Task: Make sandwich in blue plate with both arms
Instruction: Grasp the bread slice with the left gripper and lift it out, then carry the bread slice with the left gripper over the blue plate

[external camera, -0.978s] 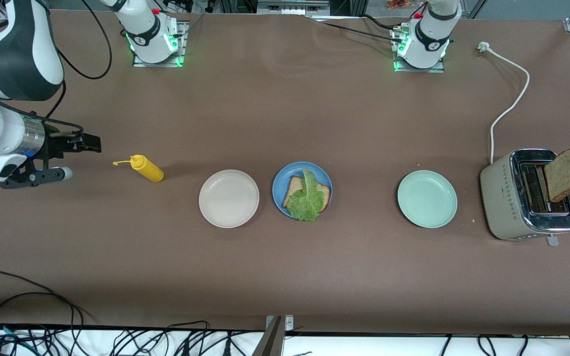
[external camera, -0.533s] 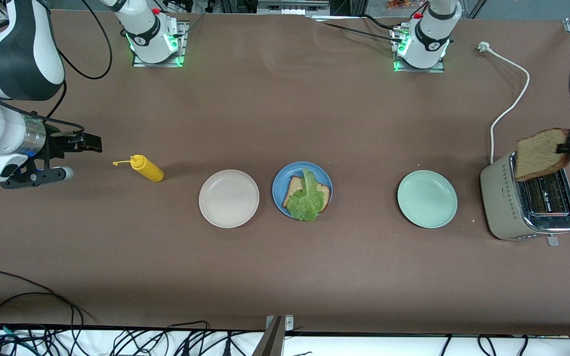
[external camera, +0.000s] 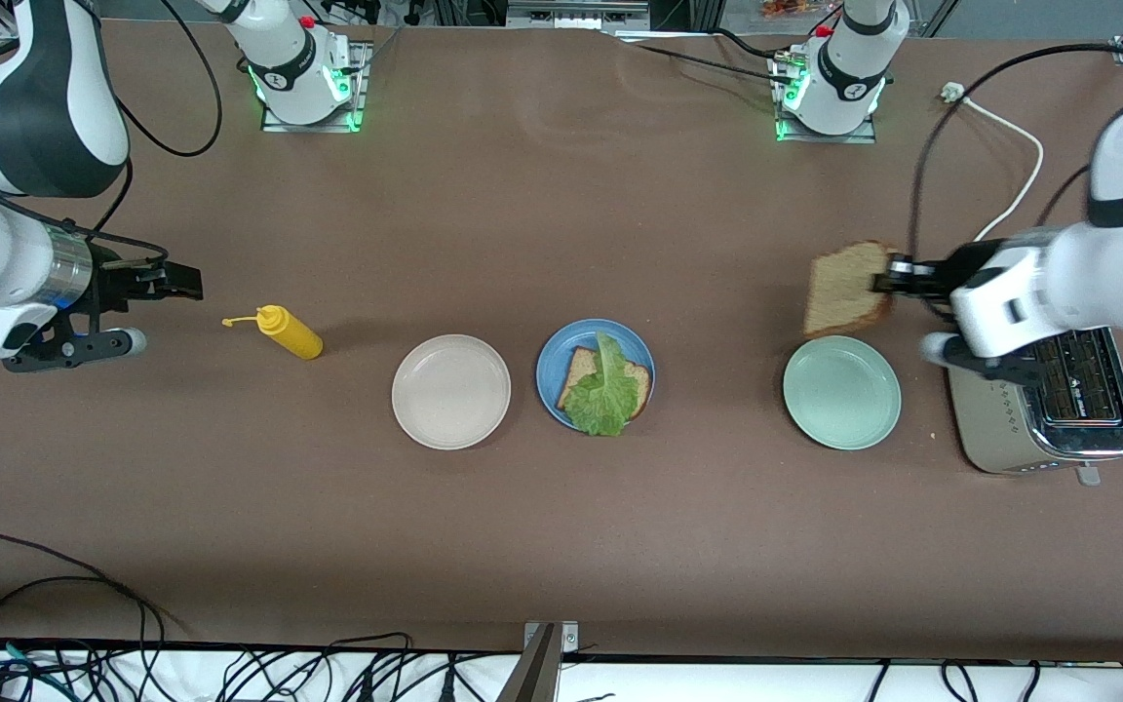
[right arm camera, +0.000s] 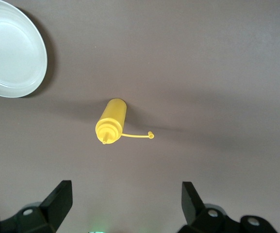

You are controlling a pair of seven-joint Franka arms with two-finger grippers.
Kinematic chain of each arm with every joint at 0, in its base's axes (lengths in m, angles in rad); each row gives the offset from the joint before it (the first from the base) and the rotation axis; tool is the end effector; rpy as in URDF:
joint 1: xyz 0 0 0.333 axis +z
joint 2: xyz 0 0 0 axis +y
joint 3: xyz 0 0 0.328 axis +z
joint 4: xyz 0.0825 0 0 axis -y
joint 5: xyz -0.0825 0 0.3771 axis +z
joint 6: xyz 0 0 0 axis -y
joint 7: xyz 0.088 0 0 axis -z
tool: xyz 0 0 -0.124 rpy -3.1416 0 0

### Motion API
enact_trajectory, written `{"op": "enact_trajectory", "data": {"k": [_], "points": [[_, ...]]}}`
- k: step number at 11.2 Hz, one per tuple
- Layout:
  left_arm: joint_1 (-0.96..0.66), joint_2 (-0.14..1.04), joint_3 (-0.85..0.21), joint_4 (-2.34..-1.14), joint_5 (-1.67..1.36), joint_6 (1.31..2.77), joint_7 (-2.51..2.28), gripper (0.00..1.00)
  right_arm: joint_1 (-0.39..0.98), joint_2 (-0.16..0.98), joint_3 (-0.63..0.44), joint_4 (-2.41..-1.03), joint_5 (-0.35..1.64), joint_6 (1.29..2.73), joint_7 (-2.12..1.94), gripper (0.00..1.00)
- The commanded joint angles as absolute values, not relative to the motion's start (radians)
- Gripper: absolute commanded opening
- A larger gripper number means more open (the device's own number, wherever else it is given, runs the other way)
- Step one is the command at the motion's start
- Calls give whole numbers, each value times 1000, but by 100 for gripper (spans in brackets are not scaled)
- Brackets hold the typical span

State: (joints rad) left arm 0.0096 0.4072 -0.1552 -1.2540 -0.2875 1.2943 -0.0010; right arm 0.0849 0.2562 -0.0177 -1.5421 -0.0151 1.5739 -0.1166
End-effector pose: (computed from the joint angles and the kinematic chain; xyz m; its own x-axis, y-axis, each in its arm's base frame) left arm 0.6166 -0.1125 0.5131 0.9147 -0.2207 -0.3384 -0.0997 -0.9350 0.3404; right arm 0.6058 0.0399 0.4843 0.9579 0.1807 -0.2232 0.1838 -0.9829 -0.0068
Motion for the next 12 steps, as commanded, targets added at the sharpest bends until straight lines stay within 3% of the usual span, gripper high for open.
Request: {"op": "enact_trajectory", "data": {"k": [1, 7, 12], "points": [[-78, 550, -140, -1230, -547, 1285, -120, 0, 81, 242, -14, -1552, -2, 1565, -109, 100], [-161, 829, -140, -1235, -975, 1558, 4, 0, 83, 242, -14, -1552, -2, 1565, -109, 100], [-170, 948, -140, -1236, -991, 1637, 335, 3, 83, 241, -14, -1552, -2, 1565, -110, 100]]}}
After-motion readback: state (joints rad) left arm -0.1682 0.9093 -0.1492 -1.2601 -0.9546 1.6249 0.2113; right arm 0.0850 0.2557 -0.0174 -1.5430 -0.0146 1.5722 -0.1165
